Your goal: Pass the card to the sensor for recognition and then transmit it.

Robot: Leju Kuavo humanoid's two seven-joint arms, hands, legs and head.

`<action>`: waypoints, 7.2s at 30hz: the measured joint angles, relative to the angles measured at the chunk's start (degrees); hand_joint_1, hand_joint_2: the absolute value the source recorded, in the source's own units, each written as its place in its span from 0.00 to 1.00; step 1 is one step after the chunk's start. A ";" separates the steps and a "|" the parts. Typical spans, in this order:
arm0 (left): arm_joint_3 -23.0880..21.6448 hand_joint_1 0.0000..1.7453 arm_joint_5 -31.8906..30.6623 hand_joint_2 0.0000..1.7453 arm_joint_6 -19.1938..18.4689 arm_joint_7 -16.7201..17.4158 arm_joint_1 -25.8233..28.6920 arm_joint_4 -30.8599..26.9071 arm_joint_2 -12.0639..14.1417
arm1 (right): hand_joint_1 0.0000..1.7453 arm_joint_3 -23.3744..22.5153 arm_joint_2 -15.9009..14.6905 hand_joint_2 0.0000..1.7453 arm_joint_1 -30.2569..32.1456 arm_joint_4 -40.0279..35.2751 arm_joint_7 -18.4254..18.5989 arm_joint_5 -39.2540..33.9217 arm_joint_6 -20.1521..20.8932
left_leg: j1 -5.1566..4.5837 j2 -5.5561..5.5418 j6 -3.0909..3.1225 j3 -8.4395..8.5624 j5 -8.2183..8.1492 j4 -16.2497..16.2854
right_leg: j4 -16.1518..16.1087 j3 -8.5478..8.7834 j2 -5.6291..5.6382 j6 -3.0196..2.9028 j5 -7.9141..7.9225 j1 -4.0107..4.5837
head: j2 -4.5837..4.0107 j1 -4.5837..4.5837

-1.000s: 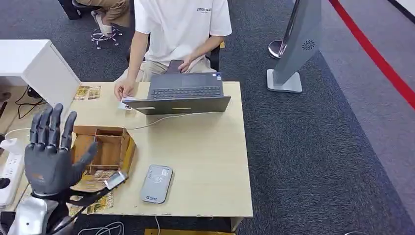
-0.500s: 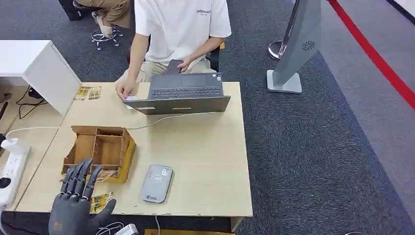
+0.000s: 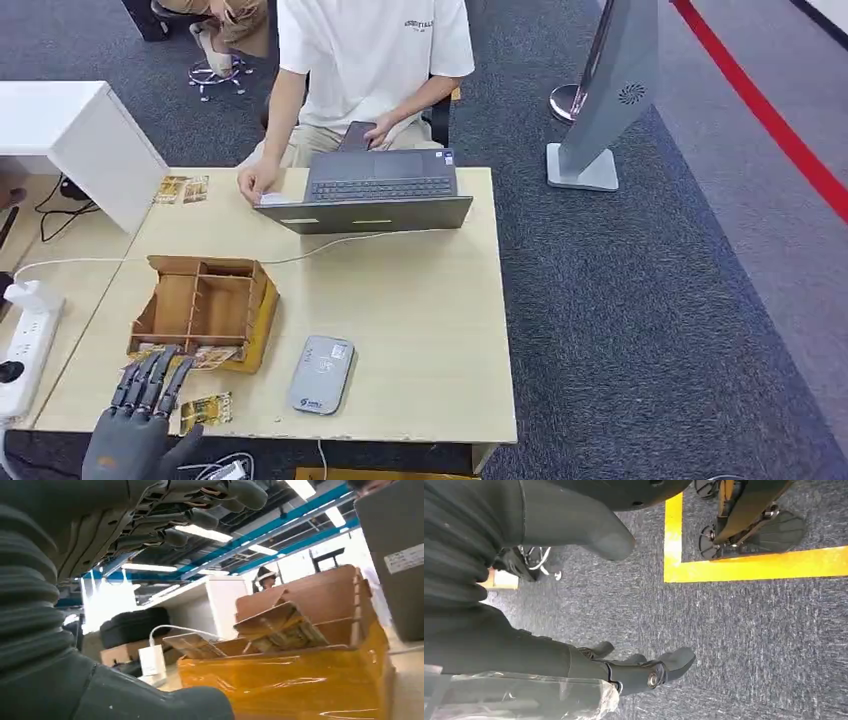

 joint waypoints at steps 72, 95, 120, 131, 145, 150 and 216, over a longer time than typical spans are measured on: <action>-4.97 1.00 4.83 1.00 0.28 4.31 -18.86 17.85 -3.03 | 0.00 2.73 -0.66 1.00 -1.26 0.24 0.61 1.53 1.05 | 0.00 -0.02 0.00 0.06 0.09 0.03 | 0.00 0.01 0.00 -0.04 0.05 0.01 | 0.00 0.02; -20.71 1.00 3.65 1.00 -19.15 17.25 -33.92 -22.10 4.59 | 0.00 1.18 -1.27 1.00 0.00 0.26 0.07 0.15 1.01 | 0.02 -0.06 -0.07 0.05 0.26 0.05 | 0.02 -0.02 -0.06 -0.16 0.19 0.04 | 0.00 -0.02; -16.62 1.00 -0.63 1.00 -17.35 16.22 -69.31 41.39 3.54 | 0.00 3.15 -1.20 1.00 -1.90 0.26 1.95 3.08 3.10 | 0.02 0.07 -0.22 -0.29 0.76 0.05 | 0.08 -0.40 0.10 -0.26 0.71 0.05 | 0.00 -0.02; -15.72 0.00 1.27 1.00 -17.46 15.24 -68.30 42.22 3.81 | 0.00 3.41 -1.27 1.00 -1.87 0.26 1.99 2.45 2.95 | 0.03 0.08 -0.22 -0.30 0.76 0.05 | 0.10 -0.42 0.12 -0.27 0.71 0.05 | 0.00 -0.02; -14.61 0.00 -0.88 1.00 -13.14 14.72 -53.64 27.76 7.11 | 0.00 3.37 -1.38 1.00 -1.41 0.28 1.64 0.52 2.78 | 0.01 0.27 -0.23 -0.28 0.64 -0.01 | 0.10 -0.41 0.34 -0.29 0.67 0.02 | 0.00 0.02; -9.01 0.00 5.47 1.00 -10.97 14.56 -30.16 4.77 11.60 | 0.00 2.60 -1.38 1.00 0.10 0.52 1.38 -0.68 2.16 | 0.03 0.82 -0.31 -0.21 0.32 -0.09 | 0.12 -0.52 0.88 -0.34 0.48 0.03 | 0.00 0.11; 39.28 1.00 65.16 0.00 -35.04 13.91 -18.38 67.29 -20.17 | 1.00 26.55 -5.73 0.00 6.77 -3.43 5.62 -32.08 8.33 | -0.06 -0.10 0.03 -0.07 0.19 0.01 | -0.05 -0.03 -0.13 -0.06 0.13 -0.06 | 0.00 0.04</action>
